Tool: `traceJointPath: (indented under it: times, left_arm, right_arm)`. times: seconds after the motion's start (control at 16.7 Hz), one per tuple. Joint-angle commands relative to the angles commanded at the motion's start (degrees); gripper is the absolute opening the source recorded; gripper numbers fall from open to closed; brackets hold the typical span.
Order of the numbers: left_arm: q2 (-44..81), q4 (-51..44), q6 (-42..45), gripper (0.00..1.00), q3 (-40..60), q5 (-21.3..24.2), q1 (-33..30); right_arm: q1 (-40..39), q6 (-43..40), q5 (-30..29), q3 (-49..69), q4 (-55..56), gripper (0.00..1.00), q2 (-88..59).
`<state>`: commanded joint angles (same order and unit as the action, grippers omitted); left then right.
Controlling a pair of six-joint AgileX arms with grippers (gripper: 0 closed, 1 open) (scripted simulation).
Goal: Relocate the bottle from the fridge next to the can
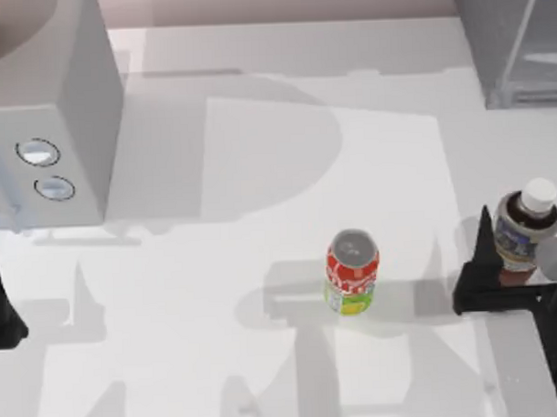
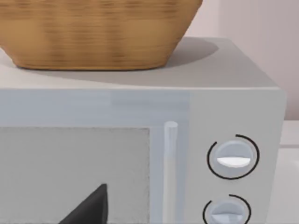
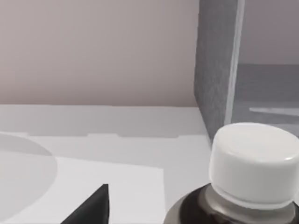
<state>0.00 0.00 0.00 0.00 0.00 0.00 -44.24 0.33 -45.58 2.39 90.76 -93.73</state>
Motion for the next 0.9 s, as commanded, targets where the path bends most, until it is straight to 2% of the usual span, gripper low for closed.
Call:
traceJointPath:
  times: [0.18, 0.36, 0.9]
  left_arm:
    - [0.0, 0.0, 0.0, 1.0, 0.0, 0.0, 0.0]
    - [0.0, 0.0, 0.0, 1.0, 0.0, 0.0, 0.0]
    - [0.0, 0.0, 0.0, 1.0, 0.0, 0.0, 0.0]
  right_arm:
    - [2.12, 0.3, 1.91, 1.6, -5.13, 1.0, 5.41]
    - [6.08, 0.75, 5.96, 3.32, -14.92, 1.0, 15.48]
    - [25.69, 1.22, 25.8, 2.11, -58.84, 1.0, 59.26]
